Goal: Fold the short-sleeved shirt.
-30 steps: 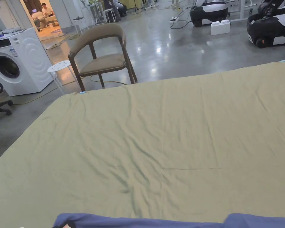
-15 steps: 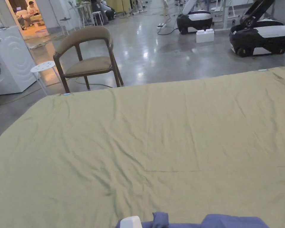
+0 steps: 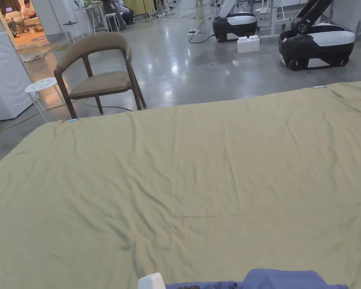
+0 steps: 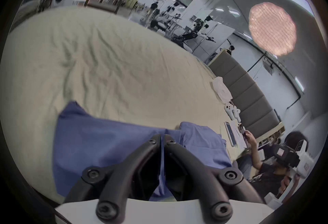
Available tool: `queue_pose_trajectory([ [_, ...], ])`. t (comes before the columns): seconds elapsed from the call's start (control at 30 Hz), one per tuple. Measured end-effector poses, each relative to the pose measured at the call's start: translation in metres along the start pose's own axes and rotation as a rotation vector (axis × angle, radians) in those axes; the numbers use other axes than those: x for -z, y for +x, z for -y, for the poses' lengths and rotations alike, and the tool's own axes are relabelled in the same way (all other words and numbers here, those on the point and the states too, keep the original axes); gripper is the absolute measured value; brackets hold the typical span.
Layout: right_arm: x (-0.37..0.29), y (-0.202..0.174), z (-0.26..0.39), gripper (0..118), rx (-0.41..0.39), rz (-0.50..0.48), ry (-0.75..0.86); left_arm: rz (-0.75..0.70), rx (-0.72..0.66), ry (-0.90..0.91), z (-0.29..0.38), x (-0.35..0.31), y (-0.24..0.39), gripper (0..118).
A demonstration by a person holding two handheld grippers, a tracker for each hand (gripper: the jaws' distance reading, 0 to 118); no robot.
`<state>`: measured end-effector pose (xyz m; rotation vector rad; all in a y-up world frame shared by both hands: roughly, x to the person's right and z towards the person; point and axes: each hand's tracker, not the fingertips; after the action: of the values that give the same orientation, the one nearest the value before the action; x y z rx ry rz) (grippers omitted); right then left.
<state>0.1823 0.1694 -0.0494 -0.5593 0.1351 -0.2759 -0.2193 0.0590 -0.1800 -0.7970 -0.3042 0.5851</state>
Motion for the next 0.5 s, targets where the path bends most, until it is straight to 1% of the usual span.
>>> queue_pose_trajectory([
  [0.03, 0.001, -0.001, 0.0, 0, 0.002, -0.005, -0.001, 0.018, -0.033, -0.019, 0.005, 0.006, -0.002, 2],
  [0.1, 0.003, -0.001, 0.002, 0, 0.004, -0.011, -0.004, 0.061, -0.049, -0.08, 0.017, 0.027, -0.002, 2],
  [0.13, 0.004, -0.001, 0.003, 0, 0.005, -0.013, -0.008, 0.052, -0.044, -0.124, 0.025, 0.041, -0.001, 2],
  [0.2, 0.003, -0.003, 0.004, 0, 0.0, -0.017, -0.016, 0.025, 0.009, -0.2, 0.043, 0.067, 0.003, 2],
  [0.27, 0.001, -0.004, 0.005, 0, -0.011, -0.014, -0.02, 0.024, 0.041, -0.148, 0.045, 0.069, 0.006, 1],
  [0.33, 0.001, -0.003, 0.006, 0, -0.012, -0.014, -0.025, 0.025, 0.002, -0.175, 0.036, 0.062, 0.005, 1],
  [0.4, 0.004, 0.0, 0.007, 0, -0.002, -0.018, -0.038, 0.031, 0.036, -0.141, 0.029, 0.044, 0.003, 1],
  [0.43, 0.005, 0.0, 0.007, 0, 0.001, -0.018, -0.041, 0.008, 0.062, -0.112, 0.023, 0.031, 0.0, 5],
  [0.47, 0.006, 0.0, 0.007, 0, 0.001, -0.015, -0.042, 0.002, 0.039, -0.081, 0.016, 0.018, -0.005, 15],
  [0.5, 0.007, 0.002, 0.008, 0, 0.002, -0.014, -0.042, 0.008, 0.005, -0.047, 0.008, 0.002, -0.016, 31],
])
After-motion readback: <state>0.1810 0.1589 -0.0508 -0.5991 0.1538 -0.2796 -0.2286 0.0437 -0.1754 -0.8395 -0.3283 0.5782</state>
